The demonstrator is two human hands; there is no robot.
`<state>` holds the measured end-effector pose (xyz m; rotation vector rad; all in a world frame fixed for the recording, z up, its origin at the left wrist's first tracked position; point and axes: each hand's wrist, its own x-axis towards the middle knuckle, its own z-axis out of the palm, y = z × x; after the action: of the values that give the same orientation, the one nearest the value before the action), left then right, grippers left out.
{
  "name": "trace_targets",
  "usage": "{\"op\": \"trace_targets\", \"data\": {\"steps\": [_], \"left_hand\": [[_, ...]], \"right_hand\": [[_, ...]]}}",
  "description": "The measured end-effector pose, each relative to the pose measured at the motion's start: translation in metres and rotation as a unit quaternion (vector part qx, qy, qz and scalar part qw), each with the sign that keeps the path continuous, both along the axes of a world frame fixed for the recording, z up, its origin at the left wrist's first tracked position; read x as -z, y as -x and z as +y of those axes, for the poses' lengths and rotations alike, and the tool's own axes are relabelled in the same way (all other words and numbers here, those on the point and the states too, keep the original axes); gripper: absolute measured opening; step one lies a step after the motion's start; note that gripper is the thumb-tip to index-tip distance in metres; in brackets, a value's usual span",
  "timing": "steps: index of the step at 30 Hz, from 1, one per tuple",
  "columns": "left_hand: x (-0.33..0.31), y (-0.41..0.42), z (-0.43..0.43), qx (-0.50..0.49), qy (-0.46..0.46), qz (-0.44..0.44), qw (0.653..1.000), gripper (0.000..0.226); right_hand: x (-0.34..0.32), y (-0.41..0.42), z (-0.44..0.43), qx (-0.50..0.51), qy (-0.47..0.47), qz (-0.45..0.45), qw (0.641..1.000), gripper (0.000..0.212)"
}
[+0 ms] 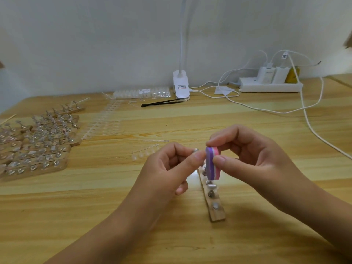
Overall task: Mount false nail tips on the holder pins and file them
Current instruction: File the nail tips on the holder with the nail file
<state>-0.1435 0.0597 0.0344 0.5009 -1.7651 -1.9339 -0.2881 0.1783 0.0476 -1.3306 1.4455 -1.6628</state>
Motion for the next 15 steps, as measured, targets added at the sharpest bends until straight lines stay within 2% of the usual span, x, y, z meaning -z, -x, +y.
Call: {"op": "trace_targets", "data": {"steps": [3, 11, 15], "left_hand": [[0.0016, 0.0006, 0.0006, 0.004, 0.023, -0.001, 1.000, 0.018], [0.0049, 0.0015, 0.0033, 0.001, 0.055, -0.007, 0.998, 0.025], [0.0026, 0.0023, 0.0017, -0.002, 0.042, 0.002, 0.999, 0.024]], "right_hand": [[-0.0009, 0.0006, 0.0001, 0.030, 0.006, -0.004, 1.000, 0.017], [0.0015, 0.0043, -0.0009, 0.022, -0.014, 0.013, 1.000, 0.020], [0.0024, 0.0029, -0.0005, 0.037, 0.017, 0.021, 0.999, 0.019]]}}
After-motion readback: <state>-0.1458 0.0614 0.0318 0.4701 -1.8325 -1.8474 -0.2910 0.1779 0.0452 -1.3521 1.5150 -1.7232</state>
